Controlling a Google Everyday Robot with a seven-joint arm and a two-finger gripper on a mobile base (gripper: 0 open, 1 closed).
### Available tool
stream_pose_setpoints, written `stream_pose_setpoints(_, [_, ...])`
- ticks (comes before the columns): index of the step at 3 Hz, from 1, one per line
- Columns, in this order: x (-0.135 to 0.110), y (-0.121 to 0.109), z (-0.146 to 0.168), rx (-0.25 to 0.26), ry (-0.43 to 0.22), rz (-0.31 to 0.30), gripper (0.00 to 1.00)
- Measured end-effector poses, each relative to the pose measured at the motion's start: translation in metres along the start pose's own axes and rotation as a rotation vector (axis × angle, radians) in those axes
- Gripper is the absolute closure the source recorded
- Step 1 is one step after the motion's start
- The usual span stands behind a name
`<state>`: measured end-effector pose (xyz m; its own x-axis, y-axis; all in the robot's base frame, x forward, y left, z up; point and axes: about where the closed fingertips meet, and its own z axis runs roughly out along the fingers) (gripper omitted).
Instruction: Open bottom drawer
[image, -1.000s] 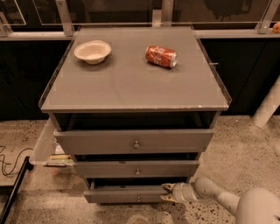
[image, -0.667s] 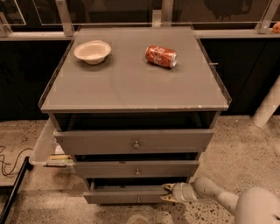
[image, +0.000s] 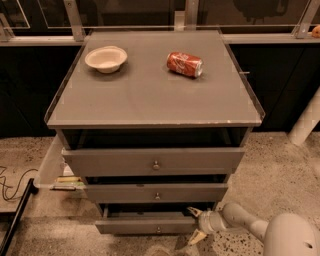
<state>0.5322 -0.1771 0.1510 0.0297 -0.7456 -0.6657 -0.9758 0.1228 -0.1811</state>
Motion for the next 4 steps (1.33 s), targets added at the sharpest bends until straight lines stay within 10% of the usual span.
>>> stream_pose_setpoints(3, [-0.023,0.045,-0.054,0.046,0.046,-0.014,0.83])
stream_pose_setpoints(4, [-0.027,0.066,-0.064,0.058,0.042,-0.001,0.0])
